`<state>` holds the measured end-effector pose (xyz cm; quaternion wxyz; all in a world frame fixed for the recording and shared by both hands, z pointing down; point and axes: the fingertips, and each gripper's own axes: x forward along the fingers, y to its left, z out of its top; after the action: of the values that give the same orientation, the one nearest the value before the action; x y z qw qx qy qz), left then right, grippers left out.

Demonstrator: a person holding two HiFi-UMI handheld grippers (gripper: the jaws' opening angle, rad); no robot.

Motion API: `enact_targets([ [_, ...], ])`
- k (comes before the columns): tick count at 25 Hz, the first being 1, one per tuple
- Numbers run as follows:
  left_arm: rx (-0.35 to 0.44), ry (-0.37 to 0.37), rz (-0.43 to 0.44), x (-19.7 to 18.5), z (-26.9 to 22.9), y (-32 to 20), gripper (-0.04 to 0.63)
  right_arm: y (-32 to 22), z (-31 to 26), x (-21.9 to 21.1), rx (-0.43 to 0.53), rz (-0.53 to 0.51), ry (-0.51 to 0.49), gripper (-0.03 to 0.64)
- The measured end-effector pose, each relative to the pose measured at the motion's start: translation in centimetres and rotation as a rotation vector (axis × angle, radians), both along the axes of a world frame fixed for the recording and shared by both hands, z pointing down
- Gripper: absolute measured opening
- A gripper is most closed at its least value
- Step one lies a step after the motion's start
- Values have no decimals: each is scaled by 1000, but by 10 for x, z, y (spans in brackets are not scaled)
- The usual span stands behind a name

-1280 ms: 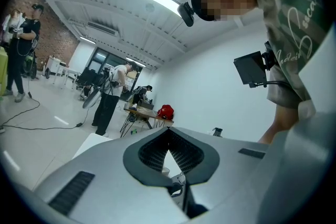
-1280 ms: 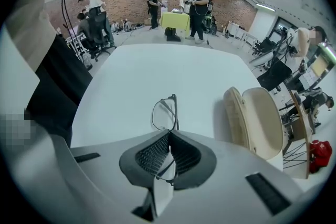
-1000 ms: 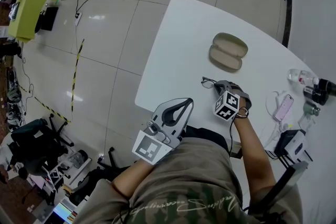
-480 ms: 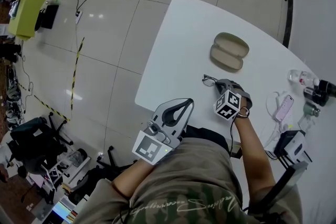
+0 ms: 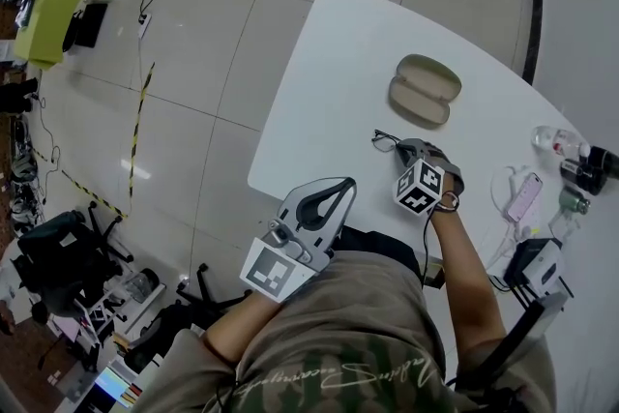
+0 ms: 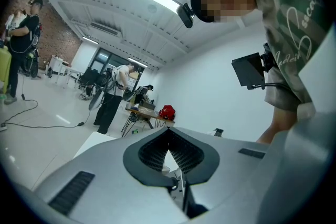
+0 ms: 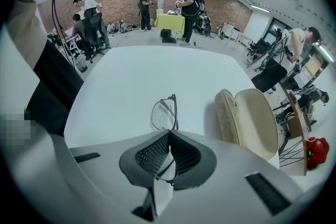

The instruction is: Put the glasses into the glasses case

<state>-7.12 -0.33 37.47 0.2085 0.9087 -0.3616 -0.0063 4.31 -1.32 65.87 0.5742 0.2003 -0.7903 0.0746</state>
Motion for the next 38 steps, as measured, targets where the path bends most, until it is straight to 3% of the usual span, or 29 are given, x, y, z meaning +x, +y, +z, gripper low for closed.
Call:
enact_targets([
  [10,21,-34,1,-5,2,0,0,-6,0,3,-2,-1,10,21],
  [38,-13,-4,-2,-5,6,1,0,-28,-13,5,27,-34,34,20],
])
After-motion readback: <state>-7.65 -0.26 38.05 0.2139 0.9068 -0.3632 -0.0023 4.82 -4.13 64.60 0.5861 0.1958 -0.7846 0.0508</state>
